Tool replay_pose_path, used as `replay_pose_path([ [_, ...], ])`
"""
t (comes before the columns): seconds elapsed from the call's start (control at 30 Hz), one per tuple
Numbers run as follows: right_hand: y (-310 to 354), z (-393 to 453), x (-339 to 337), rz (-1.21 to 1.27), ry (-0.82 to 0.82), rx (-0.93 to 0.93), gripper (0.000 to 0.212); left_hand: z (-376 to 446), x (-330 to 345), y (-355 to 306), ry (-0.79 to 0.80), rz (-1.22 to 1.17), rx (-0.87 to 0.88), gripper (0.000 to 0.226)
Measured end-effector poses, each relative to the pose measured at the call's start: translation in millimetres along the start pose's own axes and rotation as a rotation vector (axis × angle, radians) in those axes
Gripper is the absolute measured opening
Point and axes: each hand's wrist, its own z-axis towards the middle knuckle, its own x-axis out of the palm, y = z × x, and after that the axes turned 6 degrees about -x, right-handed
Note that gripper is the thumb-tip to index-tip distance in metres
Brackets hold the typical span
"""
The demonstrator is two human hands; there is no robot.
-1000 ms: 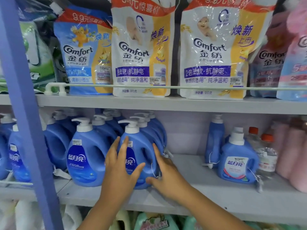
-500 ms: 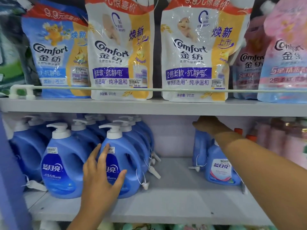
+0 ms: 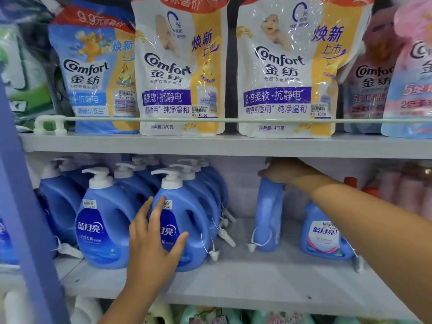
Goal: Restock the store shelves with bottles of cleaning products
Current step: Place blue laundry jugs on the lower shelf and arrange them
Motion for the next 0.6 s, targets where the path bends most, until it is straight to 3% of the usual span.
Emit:
replay_pose_path([
  [0.2, 10, -27, -12, -0.07, 0.008, -0.067, 0.055, -14, 10, -5, -0.073, -0.04, -0.03, 0.088],
  [0.33, -6, -39, -13, 0.152, 0.005, -0.115, 0.042, -19, 12, -6, -0.071, -0.084, -0.088, 0.087],
  [0.4, -15, -44, -3, 0.262, 0.018, -0.126, 0.056, -23, 13, -13, -0.083, -0.137, -0.125, 0.084],
  [0.47, -16, -50, 11, 0.535, 0.065, -0.112, 0.069, -29, 15, -22, -0.099, -0.154, -0.133, 0.078],
  [0.6, -8, -51, 34, 0.655, -0.08, -0.101, 0.051, -43, 23, -30, -0.122, -0.144, -0.005, 0.067],
])
